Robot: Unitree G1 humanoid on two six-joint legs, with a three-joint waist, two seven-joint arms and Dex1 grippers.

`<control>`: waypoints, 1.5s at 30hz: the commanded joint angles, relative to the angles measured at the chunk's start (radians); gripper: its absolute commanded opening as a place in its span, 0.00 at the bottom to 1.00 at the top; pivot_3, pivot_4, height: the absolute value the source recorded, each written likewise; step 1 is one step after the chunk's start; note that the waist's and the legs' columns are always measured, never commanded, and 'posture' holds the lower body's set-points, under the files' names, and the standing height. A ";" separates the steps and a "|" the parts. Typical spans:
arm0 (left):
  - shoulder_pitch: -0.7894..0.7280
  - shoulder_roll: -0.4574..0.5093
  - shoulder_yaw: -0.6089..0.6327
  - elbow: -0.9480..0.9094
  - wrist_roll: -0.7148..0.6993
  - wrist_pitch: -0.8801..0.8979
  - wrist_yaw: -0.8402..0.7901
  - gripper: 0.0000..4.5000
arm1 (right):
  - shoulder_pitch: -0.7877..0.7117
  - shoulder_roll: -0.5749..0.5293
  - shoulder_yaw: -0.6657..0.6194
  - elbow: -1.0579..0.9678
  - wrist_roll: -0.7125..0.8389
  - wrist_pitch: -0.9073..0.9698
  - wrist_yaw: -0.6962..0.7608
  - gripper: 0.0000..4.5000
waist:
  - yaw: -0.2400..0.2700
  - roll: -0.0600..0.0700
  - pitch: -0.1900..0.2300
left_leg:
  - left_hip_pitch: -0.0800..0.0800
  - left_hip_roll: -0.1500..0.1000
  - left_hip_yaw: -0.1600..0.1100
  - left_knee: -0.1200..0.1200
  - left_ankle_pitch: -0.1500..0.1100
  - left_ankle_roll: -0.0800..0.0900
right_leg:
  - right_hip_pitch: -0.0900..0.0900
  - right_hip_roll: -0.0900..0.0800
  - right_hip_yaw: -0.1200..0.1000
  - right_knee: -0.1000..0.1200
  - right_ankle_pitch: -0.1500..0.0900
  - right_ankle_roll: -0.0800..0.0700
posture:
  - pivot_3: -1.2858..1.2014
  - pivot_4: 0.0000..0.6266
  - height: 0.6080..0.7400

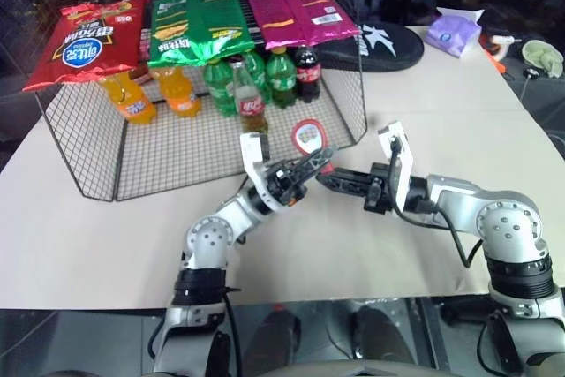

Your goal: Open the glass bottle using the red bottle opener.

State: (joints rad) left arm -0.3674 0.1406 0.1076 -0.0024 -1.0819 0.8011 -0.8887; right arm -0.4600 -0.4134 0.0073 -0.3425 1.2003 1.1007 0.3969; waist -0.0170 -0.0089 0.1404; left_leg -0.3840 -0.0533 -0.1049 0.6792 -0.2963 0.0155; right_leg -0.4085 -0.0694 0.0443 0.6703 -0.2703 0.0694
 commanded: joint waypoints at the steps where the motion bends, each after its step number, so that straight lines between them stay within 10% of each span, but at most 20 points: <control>1: -0.002 0.000 -0.010 -0.004 0.028 -0.007 0.013 0.00 | -0.022 0.009 0.006 -0.025 0.005 0.006 0.004 0.02 | 0.000 0.000 0.000 | 0.000 0.000 0.000 0.000 0.000 0.000 | 0.000 0.000 0.000 0.000 0.000 0.000 | 0.52 0.24 1.00; 5: -0.002 -0.006 -0.005 -0.004 0.069 -0.060 0.020 0.00 | -0.015 0.012 0.012 -0.026 -0.008 0.008 0.012 0.02 | 0.000 0.000 0.000 | 0.000 0.000 0.000 0.000 0.000 0.000 | 0.000 0.000 0.000 0.000 0.000 0.000 | 0.52 0.24 1.00; 10: 0.001 -0.001 0.003 -0.032 0.102 -0.087 0.040 0.56 | -0.003 0.027 0.008 -0.020 -0.036 -0.001 0.000 0.00 | 0.000 0.000 0.000 | 0.000 0.000 0.000 0.000 0.000 0.000 | 0.000 0.000 0.000 0.000 0.000 0.000 | 0.52 0.24 1.00; 20: 0.138 0.149 0.086 -0.240 0.131 -0.122 0.105 0.56 | 0.155 -0.010 -0.124 -0.017 -0.184 -0.133 -0.061 0.00 | 0.006 0.001 0.001 | 0.000 0.000 0.000 -0.003 0.000 0.000 | -0.001 -0.001 0.000 -0.002 0.000 0.000 | 0.52 0.24 1.00; 35: -0.092 0.122 0.058 0.202 0.913 -0.950 0.530 0.56 | 0.123 0.054 -0.195 0.136 -0.495 -0.451 -0.095 0.00 | 0.005 0.001 0.001 | 0.000 -0.001 0.001 -0.007 0.000 0.000 | -0.001 -0.001 0.001 -0.005 0.000 0.000 | 0.52 0.24 1.00; 41: -0.138 0.119 0.054 0.299 0.978 -1.048 0.602 0.94 | 0.142 0.068 -0.190 0.126 -0.530 -0.465 -0.086 0.00 | 0.000 0.001 0.001 | -0.002 -0.001 0.001 -0.009 0.000 0.000 | -0.004 -0.001 0.001 -0.007 0.000 0.000 | 0.52 0.24 1.00; 45: -0.172 0.131 0.054 0.369 1.009 -1.044 0.644 0.94 | 0.151 0.074 -0.200 0.109 -0.535 -0.468 -0.094 0.00 | 0.001 0.001 0.001 | -0.002 -0.001 0.001 -0.008 0.000 0.000 | -0.004 -0.001 0.001 -0.006 0.000 0.000 | 0.52 0.24 1.00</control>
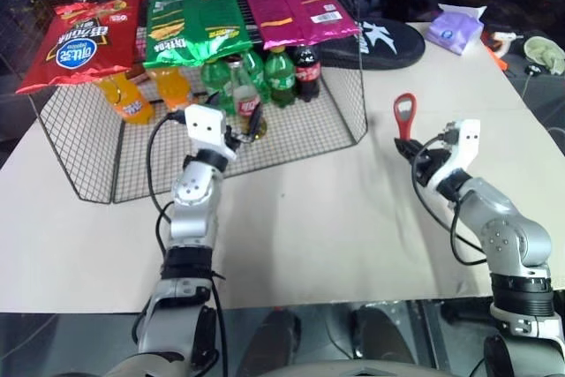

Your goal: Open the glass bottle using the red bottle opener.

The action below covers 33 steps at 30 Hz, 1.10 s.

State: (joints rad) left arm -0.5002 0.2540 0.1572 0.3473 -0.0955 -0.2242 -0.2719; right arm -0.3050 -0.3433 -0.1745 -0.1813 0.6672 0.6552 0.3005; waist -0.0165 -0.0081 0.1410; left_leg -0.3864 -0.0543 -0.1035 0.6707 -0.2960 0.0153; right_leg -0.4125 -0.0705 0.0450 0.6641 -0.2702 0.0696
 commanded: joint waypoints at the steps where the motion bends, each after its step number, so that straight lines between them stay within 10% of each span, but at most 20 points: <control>1: -0.055 0.021 -0.002 0.045 0.030 -0.018 0.028 0.94 | -0.003 0.006 -0.019 -0.052 -0.005 -0.026 0.001 0.00 | 0.000 0.000 0.000 | 0.000 0.000 0.000 0.000 0.000 0.000 | 0.000 0.000 0.000 0.000 0.000 0.000 | 0.52 0.24 1.00; 17: -0.355 -0.002 -0.016 0.577 0.039 -0.135 0.019 0.94 | 0.042 0.033 -0.010 -0.072 -0.047 -0.049 0.001 0.00 | -0.007 0.000 0.000 | 0.000 -0.002 -0.001 0.001 0.000 0.000 | 0.000 0.000 -0.001 0.001 0.000 0.000 | 0.52 0.24 1.00; 19: -0.363 -0.003 -0.007 0.586 0.029 -0.156 0.022 0.83 | 0.049 0.032 -0.010 -0.078 -0.054 -0.053 0.003 0.00 | -0.011 0.000 0.000 | 0.000 -0.002 -0.001 0.001 0.000 0.000 | 0.000 0.000 -0.001 0.001 0.000 0.000 | 0.52 0.24 1.00; 22: -0.359 -0.006 -0.002 0.584 0.022 -0.168 0.017 0.61 | 0.055 0.033 -0.010 -0.089 -0.060 -0.061 0.007 0.00 | -0.013 0.000 0.000 | 0.000 -0.002 -0.001 0.001 0.000 0.000 | 0.000 0.000 -0.001 0.001 0.000 0.000 | 0.52 0.24 1.00; 33: -0.106 0.006 -0.021 0.084 -0.086 0.021 -0.127 0.62 | 0.075 -0.004 0.033 -0.139 -0.170 -0.267 0.123 0.00 | -0.028 0.000 0.000 | -0.001 -0.001 0.000 0.001 0.000 0.000 | -0.002 0.000 0.000 0.002 0.000 0.000 | 0.52 0.24 1.00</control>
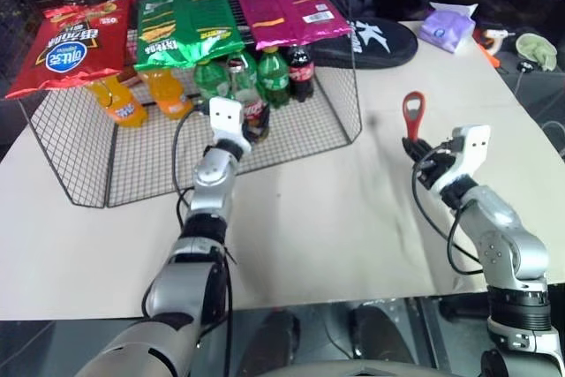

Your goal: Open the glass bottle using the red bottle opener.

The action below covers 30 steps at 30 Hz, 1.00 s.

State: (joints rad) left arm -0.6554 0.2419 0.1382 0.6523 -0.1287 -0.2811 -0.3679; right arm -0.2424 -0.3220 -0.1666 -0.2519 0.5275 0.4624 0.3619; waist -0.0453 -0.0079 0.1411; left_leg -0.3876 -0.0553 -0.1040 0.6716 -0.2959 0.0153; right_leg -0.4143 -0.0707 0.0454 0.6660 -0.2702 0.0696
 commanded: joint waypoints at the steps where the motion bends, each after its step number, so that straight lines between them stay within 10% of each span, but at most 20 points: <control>1: 0.089 0.024 -0.003 -0.296 -0.064 0.125 -0.034 0.62 | 0.022 -0.030 0.038 -0.076 -0.042 -0.091 0.077 0.00 | 0.001 0.000 0.000 | 0.000 0.000 0.000 0.000 0.000 0.000 | 0.000 0.000 0.000 0.000 0.000 0.000 | 0.52 0.24 1.00; 13: 0.490 0.047 -0.072 -0.971 -0.234 0.436 -0.104 0.62 | 0.008 -0.097 0.169 -0.072 -0.263 -0.431 0.235 0.00 | 0.011 0.000 0.000 | 0.001 0.002 0.000 0.001 0.000 0.000 | 0.001 0.000 0.000 0.000 0.000 0.000 | 0.52 0.24 1.00; 30: 0.569 -0.024 -0.218 -0.877 -0.051 0.289 -0.085 0.62 | -0.038 0.009 0.343 0.062 -0.535 -0.689 0.158 0.00 | 0.011 0.000 0.000 | 0.004 0.002 0.002 0.001 0.000 0.000 | 0.003 0.001 0.001 0.001 0.000 0.000 | 0.52 0.24 1.00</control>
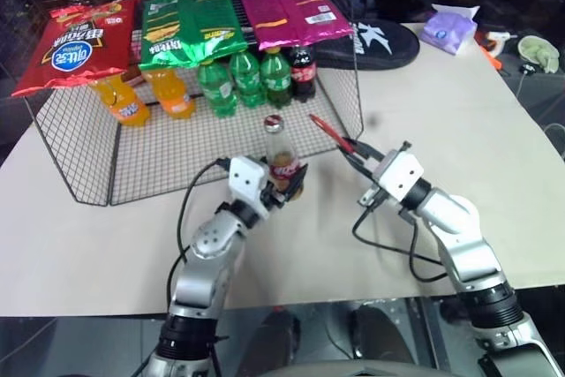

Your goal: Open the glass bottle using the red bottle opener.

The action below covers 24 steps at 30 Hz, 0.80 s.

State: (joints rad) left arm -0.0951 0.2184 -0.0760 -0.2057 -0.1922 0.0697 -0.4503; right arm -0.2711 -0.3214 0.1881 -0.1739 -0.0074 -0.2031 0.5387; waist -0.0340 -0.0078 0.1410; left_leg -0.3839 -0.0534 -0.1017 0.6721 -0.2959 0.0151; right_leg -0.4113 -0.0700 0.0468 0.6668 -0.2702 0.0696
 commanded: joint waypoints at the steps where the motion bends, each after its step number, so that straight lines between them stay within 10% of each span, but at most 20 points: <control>1: 0.014 -0.005 -0.003 -0.016 0.011 -0.069 -0.001 0.80 | -0.010 0.010 -0.012 -0.016 -0.001 -0.024 -0.021 0.00 | 0.000 0.000 0.000 | 0.000 0.000 0.000 0.000 0.000 0.000 | 0.000 0.000 0.000 0.000 0.000 0.000 | 0.52 0.24 1.00; 4: 0.028 -0.009 -0.006 -0.007 0.015 -0.087 -0.003 0.98 | -0.013 0.012 -0.011 -0.020 -0.004 -0.020 -0.024 0.00 | 0.000 0.000 0.000 | 0.000 0.000 0.000 0.000 0.000 0.000 | 0.000 0.000 0.000 0.000 0.000 0.000 | 0.52 0.24 1.00; 24: -0.076 -0.070 0.021 -0.120 -0.161 0.004 -0.002 0.98 | -0.038 0.019 -0.019 0.005 -0.014 -0.025 -0.042 0.00 | -0.003 0.000 0.000 | 0.000 0.000 0.000 0.000 0.000 0.000 | 0.000 0.001 0.000 0.000 0.000 0.000 | 0.52 0.24 1.00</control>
State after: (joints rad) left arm -0.1517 0.1506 -0.0489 -0.2807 -0.3417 0.0742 -0.4545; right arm -0.2877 -0.3089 0.1830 -0.1451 -0.0287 -0.2036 0.5094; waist -0.0368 -0.0077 0.1409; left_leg -0.3835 -0.0531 -0.1013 0.6722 -0.2959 0.0152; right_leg -0.4111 -0.0694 0.0471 0.6669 -0.2702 0.0696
